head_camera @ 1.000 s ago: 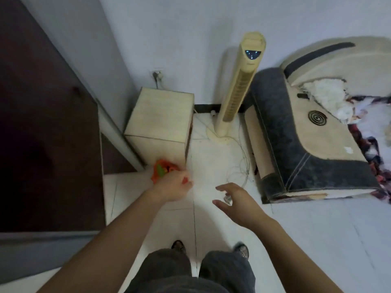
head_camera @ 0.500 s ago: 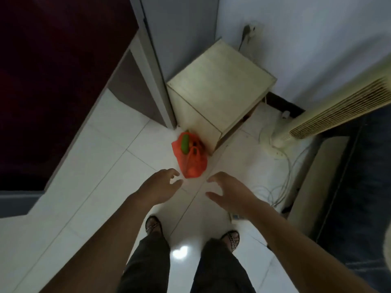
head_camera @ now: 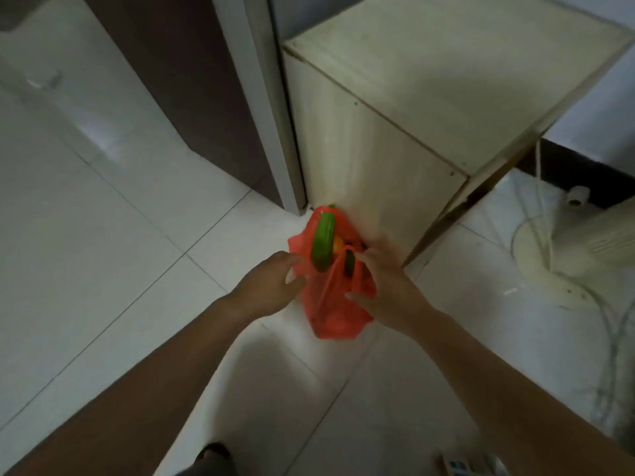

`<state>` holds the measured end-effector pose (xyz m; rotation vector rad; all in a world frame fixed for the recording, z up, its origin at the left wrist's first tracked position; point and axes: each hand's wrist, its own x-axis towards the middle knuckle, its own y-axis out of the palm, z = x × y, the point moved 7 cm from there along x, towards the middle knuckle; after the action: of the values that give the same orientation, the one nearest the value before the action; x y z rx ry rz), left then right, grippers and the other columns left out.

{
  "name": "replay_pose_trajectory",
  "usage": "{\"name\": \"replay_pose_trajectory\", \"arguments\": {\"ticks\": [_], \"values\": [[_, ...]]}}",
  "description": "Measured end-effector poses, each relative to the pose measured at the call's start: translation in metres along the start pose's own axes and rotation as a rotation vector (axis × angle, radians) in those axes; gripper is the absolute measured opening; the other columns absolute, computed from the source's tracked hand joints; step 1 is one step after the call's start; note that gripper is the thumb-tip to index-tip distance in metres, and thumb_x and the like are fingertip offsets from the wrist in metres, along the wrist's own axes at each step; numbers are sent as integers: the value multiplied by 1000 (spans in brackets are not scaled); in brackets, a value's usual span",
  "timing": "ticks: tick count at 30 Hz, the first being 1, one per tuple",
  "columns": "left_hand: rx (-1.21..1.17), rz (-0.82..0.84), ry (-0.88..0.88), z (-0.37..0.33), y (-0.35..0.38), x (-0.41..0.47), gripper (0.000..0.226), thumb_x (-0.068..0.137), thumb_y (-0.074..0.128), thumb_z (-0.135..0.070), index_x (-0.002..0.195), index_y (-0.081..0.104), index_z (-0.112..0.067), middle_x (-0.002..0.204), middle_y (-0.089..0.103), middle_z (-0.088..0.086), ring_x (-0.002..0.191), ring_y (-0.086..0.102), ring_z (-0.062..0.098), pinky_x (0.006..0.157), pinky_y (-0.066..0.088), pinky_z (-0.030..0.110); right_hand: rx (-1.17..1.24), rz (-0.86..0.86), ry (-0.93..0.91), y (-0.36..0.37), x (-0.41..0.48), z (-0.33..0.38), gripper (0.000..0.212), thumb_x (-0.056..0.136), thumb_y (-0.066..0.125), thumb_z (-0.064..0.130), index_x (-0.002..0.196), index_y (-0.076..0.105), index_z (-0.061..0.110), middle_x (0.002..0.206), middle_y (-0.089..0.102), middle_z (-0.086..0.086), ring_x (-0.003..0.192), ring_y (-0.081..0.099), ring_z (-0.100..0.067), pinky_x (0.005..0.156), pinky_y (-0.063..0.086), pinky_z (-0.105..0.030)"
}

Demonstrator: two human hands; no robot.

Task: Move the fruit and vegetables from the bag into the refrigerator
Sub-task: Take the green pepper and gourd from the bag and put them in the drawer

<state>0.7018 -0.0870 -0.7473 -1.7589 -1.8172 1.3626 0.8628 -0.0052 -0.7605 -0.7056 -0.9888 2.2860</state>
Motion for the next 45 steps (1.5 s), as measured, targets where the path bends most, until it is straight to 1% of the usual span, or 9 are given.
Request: {"name": "replay_pose_trajectory", "arguments": {"ticks": [6,11,16,20,24,28,32,37,45], "values": [[-64,-288,256,41,21,101,67,75,40,-56,128,49,-16,126,50,3,117,42,10,89,25,10,-3,-162,-46,49,70,-42,89,79,68,45,148,20,14,153,26,-3,141,23,-17,107,13,-16],[-115,-328,250,58,37,143,59,90,53,-32,143,32,-16,140,40,9,130,33,17,95,19,10,175,-227,-59,60,67,-39,43,83,68,35,121,54,22,98,55,15,86,53,2,70,30,5],[-330,-271,105,71,57,164,71,93,52,-30,149,9,-17,151,31,4,137,32,20,106,23,21,280,-250,-3,62,45,-43,25,87,59,41,107,63,28,97,63,16,88,58,0,81,45,-15],[-252,-386,86,79,53,168,30,89,58,-29,118,58,-24,103,67,1,93,65,20,83,48,29,271,-256,-53,44,38,-46,9,88,59,34,94,65,31,87,66,15,82,60,1,73,47,-14],[-81,-344,162,87,47,133,10,88,59,-22,79,63,-22,80,67,-2,74,64,14,74,50,29,244,-207,-82,28,28,-46,8,91,56,32,88,62,36,79,62,19,77,59,8,64,42,-6],[-96,-257,152,103,51,97,9,89,59,-23,84,65,-21,88,66,-9,77,61,3,61,40,5,221,-242,-103,17,26,-49,15,91,57,30,82,59,41,75,62,18,76,57,9,65,40,-3],[-85,-206,177,103,60,96,10,87,62,-26,97,59,-27,108,59,-5,93,59,10,73,43,9,225,-195,-120,17,24,-47,12,90,58,30,83,62,40,79,66,15,78,59,6,66,44,-7],[-224,-418,200,66,40,107,37,86,64,-32,118,53,-19,117,49,-3,101,53,11,80,38,17,105,-67,-207,7,-4,-41,13,89,58,29,88,63,40,86,63,22,87,58,8,76,48,-10],[-299,-527,83,34,38,144,80,81,68,-37,145,26,-13,147,29,9,135,27,18,100,21,15,85,-252,-15,-17,-36,-111,11,89,58,28,90,61,38,99,58,18,95,55,2,85,52,-27]]}}
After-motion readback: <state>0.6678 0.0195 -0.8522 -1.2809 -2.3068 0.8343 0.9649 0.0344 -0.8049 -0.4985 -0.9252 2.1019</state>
